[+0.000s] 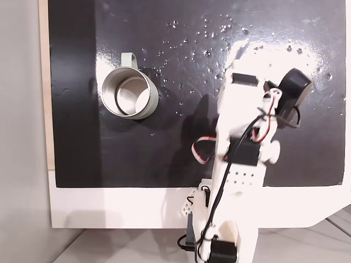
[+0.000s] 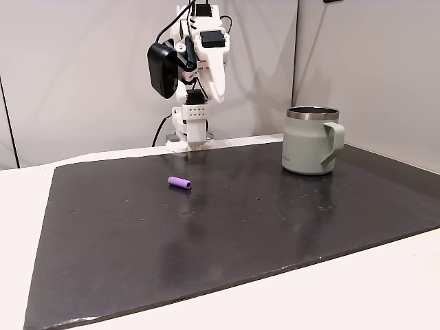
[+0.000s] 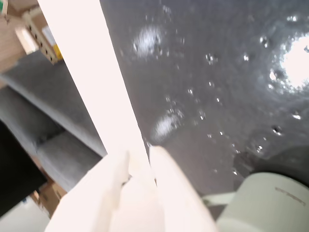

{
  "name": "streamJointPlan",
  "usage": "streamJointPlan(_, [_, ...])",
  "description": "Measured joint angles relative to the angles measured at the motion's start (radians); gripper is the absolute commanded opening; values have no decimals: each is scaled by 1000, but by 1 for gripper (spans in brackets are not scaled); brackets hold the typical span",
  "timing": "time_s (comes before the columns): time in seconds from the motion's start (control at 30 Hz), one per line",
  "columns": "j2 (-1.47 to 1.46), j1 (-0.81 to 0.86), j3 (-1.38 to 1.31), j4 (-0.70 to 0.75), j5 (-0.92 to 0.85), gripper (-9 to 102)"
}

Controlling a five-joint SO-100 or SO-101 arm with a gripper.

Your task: Grasp a pengrip and put it in the cup.

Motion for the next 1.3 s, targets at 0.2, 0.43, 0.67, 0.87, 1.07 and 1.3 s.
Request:
streamJointPlan(0.2, [-239,66,-112,26,29,0])
streamJointPlan(0.43, [-393,81,-152,28,46,0])
streamJointPlan(0.67, [-454,100,-156,137,55,11])
streamJointPlan(0.87, [-459,170,-156,235,55,18])
streamJointPlan(1.07, [-488,242,-167,281,38,20])
streamJointPlan(1.3, [-583,275,-239,313,29,24])
